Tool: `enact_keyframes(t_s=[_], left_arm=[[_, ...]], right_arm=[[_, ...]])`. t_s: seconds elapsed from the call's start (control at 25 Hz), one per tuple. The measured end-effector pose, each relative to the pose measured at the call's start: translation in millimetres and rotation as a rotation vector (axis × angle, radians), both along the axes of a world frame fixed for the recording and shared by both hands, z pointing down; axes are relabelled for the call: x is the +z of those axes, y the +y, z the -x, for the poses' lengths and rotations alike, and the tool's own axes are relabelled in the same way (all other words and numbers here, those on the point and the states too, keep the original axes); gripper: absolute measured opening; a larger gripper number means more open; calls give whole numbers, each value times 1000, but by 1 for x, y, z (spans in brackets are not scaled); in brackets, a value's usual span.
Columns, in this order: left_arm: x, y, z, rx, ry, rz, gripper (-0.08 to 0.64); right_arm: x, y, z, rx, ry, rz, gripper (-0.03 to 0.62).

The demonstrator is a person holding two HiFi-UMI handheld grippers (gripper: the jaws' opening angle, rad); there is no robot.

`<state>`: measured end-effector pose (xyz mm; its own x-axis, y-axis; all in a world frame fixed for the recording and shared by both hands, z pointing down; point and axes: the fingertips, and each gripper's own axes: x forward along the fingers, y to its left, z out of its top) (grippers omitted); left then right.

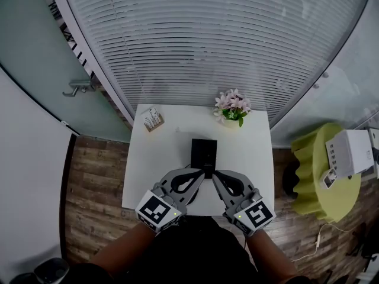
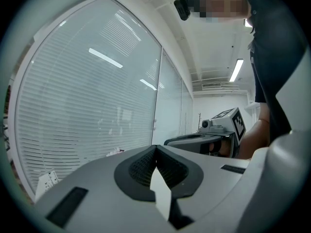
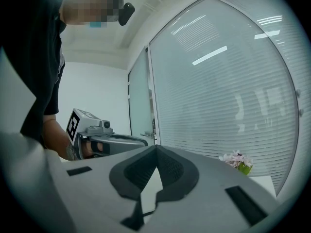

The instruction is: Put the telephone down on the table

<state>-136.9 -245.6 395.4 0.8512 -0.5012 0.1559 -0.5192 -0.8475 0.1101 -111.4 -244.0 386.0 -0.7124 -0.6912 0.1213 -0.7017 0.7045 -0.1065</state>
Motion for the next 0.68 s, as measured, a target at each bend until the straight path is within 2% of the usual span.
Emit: enact_keyframes(t_s=[0.68], left_arm=[[-2, 1, -6, -8, 9, 2, 9]], right_arm=[[5, 3, -1, -3, -18, 26, 21]])
